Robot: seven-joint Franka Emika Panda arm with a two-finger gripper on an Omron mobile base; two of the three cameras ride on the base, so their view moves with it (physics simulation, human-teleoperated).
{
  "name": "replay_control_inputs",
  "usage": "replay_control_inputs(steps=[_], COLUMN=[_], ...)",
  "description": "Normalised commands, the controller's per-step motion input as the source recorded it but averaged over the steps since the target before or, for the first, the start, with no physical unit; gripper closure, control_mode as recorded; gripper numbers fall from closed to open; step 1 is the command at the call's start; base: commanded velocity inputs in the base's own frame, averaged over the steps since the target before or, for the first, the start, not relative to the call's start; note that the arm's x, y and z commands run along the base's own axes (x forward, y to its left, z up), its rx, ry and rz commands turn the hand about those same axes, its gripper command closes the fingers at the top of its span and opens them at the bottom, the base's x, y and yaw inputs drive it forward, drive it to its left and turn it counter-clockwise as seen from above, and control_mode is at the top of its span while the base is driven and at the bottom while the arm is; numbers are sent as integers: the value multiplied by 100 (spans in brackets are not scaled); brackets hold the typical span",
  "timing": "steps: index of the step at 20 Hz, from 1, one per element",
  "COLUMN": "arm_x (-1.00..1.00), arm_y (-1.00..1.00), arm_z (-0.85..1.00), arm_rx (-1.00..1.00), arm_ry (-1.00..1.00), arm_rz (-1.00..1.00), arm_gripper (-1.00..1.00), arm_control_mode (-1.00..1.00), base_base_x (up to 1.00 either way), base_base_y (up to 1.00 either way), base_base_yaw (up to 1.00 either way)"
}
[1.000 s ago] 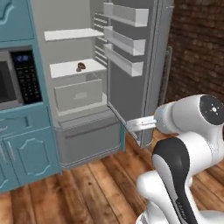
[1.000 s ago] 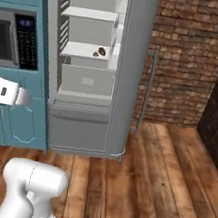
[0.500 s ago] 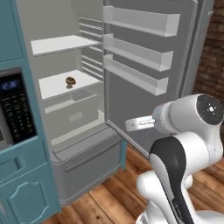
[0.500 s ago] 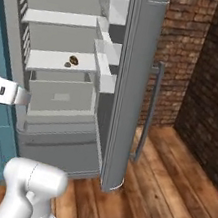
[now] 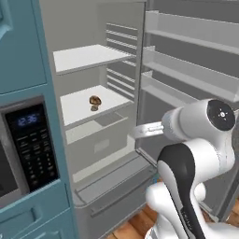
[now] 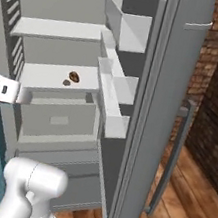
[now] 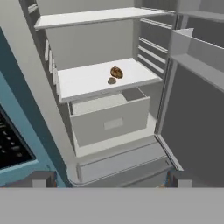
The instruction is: Retrieve the bottle and the shaker from the cabinet and place them next to the mixing bowl on the counter. Then add garlic from the fridge to the mixing bowl.
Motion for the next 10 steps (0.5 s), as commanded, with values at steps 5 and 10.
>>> replay_control_inputs(steps=[5,10], arm_x=[0,0], arm_y=[0,0], arm_z=[0,0], arm_rx=[0,0], arm_ry=[0,0], arm_rz=[0,0], arm_gripper=[-100,-100], arm_control_mode=[100,100], base_base_x=[94,82], base_base_y=[-16,-23], base_base_yaw=[14,15])
